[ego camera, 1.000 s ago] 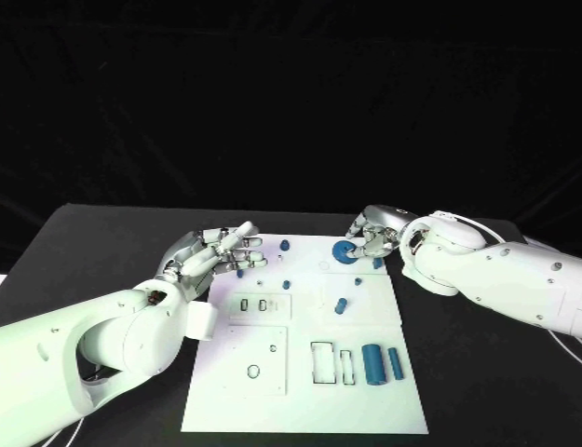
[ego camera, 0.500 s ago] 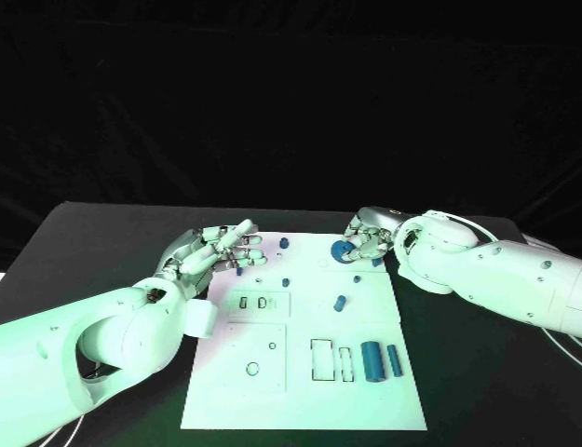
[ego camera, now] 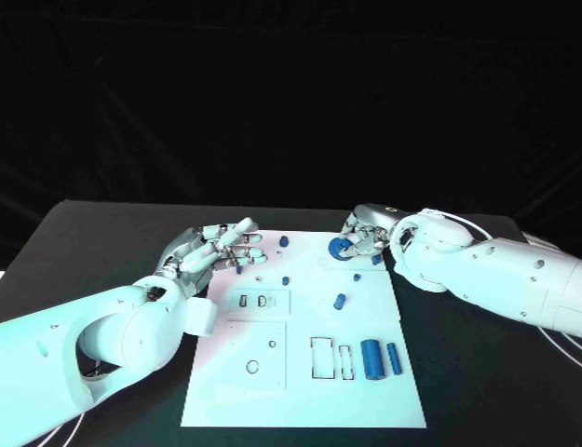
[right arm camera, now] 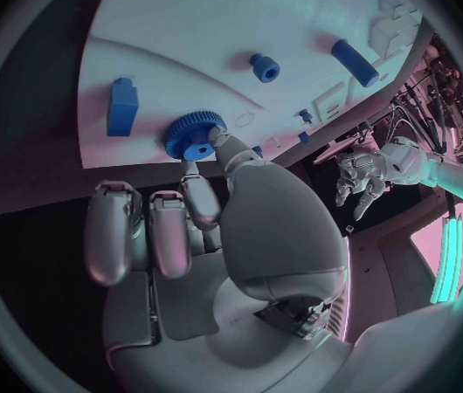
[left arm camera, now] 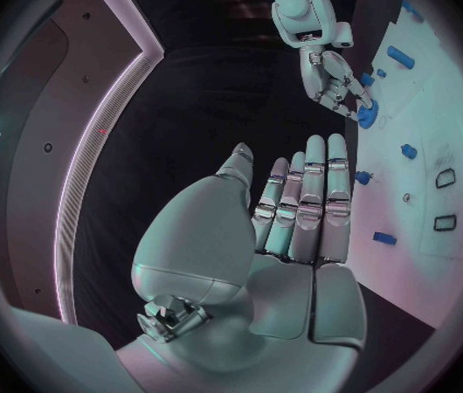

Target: Assemble the parts on the task board

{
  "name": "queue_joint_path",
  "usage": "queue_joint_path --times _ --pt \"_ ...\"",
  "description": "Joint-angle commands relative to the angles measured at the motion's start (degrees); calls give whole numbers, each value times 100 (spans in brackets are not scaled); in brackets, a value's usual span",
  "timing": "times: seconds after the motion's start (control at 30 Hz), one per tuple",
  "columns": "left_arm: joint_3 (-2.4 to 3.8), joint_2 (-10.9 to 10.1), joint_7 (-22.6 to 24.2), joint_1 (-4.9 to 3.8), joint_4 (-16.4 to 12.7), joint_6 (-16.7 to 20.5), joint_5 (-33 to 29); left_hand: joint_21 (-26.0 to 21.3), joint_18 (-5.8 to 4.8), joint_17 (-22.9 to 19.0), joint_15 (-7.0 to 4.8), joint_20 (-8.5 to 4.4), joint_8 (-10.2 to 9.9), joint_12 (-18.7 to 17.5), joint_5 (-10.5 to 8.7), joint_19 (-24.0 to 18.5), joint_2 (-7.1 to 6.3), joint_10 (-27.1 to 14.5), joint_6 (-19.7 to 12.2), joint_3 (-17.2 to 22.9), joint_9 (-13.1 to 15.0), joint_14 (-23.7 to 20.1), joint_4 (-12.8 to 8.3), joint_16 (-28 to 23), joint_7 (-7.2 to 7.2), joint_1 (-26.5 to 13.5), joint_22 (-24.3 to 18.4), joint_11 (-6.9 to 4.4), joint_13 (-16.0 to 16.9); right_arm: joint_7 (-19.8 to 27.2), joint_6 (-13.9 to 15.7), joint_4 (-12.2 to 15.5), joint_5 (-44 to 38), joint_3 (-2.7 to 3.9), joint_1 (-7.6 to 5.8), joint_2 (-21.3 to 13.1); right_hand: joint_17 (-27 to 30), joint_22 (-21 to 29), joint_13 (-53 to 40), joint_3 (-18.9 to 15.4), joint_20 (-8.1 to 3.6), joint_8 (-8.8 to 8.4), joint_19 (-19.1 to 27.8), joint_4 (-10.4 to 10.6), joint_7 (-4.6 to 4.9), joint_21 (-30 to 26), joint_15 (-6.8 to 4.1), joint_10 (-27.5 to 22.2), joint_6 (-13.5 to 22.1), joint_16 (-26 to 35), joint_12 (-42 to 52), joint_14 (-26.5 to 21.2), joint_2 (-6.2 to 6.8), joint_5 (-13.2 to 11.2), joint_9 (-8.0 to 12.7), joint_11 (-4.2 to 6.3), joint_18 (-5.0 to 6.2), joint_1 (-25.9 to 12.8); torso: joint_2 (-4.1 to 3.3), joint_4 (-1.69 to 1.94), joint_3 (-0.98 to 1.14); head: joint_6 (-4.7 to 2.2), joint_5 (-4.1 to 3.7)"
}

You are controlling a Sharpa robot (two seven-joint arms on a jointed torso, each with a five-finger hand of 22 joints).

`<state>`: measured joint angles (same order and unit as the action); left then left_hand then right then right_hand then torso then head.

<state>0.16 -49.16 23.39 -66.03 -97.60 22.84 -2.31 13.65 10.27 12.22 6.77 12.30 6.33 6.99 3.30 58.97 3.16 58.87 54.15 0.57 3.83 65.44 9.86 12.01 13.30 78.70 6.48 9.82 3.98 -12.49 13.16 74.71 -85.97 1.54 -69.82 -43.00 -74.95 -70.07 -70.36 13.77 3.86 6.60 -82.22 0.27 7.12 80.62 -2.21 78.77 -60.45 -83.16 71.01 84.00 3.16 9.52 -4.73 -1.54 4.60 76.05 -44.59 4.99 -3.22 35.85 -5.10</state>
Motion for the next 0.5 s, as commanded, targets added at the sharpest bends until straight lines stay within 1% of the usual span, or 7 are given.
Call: queue_joint_path --times 0.03,0.2,0.23,0.27,0.3,0.37,0.5 --pt "4 9 25 -4 -9 -122 -7 -26 4 10 -13 36 -17 -28 29 -23 10 -3 -10 -8 -6 -46 -40 -15 18 40 -11 16 -5 5 590 133 -463 -41 69 -28 -116 -37 -152 156 -51 184 -31 -45 -111 50 -75 122 -253 -33 141 372 -205 -130 -122 42 -62 189 0 -6 -1 -7 -1" --pt "4 6 26 -3 -2 -122 -7 -26 4 10 -13 36 -17 -28 29 -23 10 -3 -10 -8 -6 -46 -40 -15 18 40 -11 16 -5 69 1234 548 -571 -38 75 -77 -156 -78 -238 243 -78 207 -49 -58 -145 71 -100 173 -321 -55 214 378 -246 -193 -147 69 -72 173 3 -1 3 -20 -6" --pt "4 6 26 -3 -2 -122 -7 -26 4 10 -13 36 -17 -28 29 -23 10 -3 -10 -8 -6 -46 -40 -15 18 40 -11 16 -5 69 1234 548 -571 -38 75 -77 -156 -78 -238 243 -78 207 -49 -58 -145 71 -100 173 -321 -55 214 378 -246 -193 -147 69 -72 173 4 2 0 -22 -9" --pt "4 8 27 -3 -1 -124 -7 -26 4 10 -13 36 -17 -28 29 -23 10 -3 -10 -8 -6 -46 -40 -15 18 40 -11 16 -5 25 1272 675 -609 -37 66 -57 -147 -80 -228 250 -81 203 -49 -56 -144 72 -102 166 -320 -51 201 377 -243 -194 -148 70 -72 161 4 9 -8 -30 -11" --pt "4 8 27 -3 -1 -125 -7 -26 4 10 -13 36 -17 -28 29 -23 10 -3 -10 -8 -6 -46 -40 -15 18 40 -11 16 -5 18 1272 693 -614 -36 64 -49 -142 -81 -224 251 -82 196 -50 -51 -141 73 -103 162 -312 -48 194 375 -237 -195 -147 68 -73 145 5 10 -9 -31 -4" --pt "4 6 30 -2 -1 -123 -7 -27 5 11 -13 37 -17 -29 29 -23 11 -3 -10 -7 -6 -46 -43 -16 18 41 -12 16 -5 -15 1252 768 -633 -36 55 3 -137 -88 -212 255 -86 157 -52 -27 -125 76 -99 149 -264 -46 171 373 -204 -175 -138 58 -75 76 2 8 -3 -51 35" --pt "4 1 30 -2 1 -120 -7 -28 5 12 -13 37 -17 -29 29 -23 11 -3 -10 -7 -6 -47 -44 -17 18 41 -12 16 -5 -101 1135 844 -668 -36 46 163 -128 -84 -214 271 -86 122 -49 -11 -112 74 -93 142 -236 -42 158 370 -166 -135 -135 48 -75 13 -1 18 -5 -43 43"
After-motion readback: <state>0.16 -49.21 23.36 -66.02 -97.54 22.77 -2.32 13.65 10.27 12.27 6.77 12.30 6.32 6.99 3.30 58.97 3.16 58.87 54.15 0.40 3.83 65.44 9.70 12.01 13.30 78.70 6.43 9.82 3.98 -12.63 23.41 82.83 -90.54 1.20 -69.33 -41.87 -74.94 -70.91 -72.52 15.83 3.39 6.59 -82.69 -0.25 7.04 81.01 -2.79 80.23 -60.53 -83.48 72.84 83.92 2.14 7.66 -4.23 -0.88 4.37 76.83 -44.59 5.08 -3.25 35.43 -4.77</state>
